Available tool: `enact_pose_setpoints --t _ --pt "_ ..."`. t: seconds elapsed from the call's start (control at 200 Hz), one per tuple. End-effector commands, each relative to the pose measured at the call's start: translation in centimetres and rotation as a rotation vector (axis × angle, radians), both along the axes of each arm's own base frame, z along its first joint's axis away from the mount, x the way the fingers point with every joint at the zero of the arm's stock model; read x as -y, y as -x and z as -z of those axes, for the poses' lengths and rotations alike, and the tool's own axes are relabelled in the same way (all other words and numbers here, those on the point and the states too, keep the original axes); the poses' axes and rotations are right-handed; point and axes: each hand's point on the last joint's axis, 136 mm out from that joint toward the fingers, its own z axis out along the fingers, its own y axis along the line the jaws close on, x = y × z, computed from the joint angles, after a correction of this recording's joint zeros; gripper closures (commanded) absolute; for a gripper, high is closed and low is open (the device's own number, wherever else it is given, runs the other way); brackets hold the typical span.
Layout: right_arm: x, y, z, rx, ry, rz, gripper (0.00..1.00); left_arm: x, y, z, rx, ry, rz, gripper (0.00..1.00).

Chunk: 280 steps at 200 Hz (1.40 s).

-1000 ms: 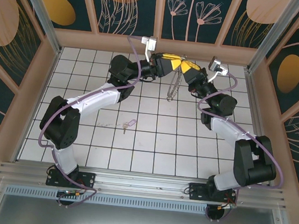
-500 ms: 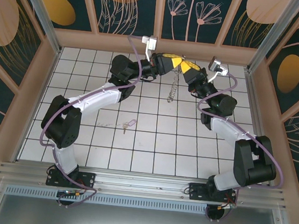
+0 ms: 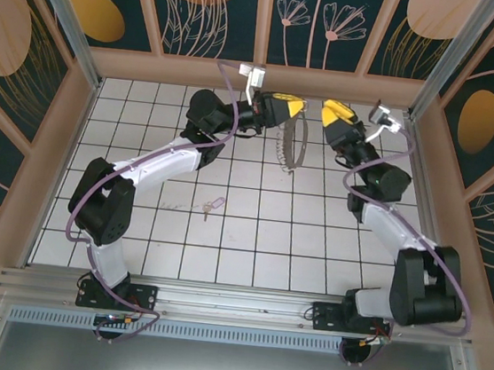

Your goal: Put the keys on the keyring

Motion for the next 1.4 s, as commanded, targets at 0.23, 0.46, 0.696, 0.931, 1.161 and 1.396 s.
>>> enact_pose_setpoints --t 0.23,0.46,0.696,0.931,1.161,1.396 --pt "0.1 2.1 1.4 -0.060 0.190 0.066 0.57 -1.2 2.7 -2.5 0.215 -0.006 -0.037 1.00" --pt "-0.2 2.2 3.2 -0.104 0.222 0.049 0.60 -2.9 4.7 -3.9 0.350 0.028 -0.082 1.00" --pt "-0.6 2.5 3.8 -0.095 0.232 0.025 0.66 -3.0 5.6 -3.7 0.417 0.014 -0.082 1.00" --pt "-1.9 3.1 3.4 -0.030 0.247 -0.025 0.68 -2.2 5.2 -3.2 0.411 -0.011 -0.043 1.00" --pt "-3.6 3.4 2.4 0.049 0.294 -0.074 0.69 -1.5 4.8 -2.8 0.384 -0.028 -0.005 1.00" --pt "-4.5 4.2 1.8 0.111 0.332 -0.111 0.74 -1.1 4.6 -2.6 0.359 -0.045 0.026 1.00"
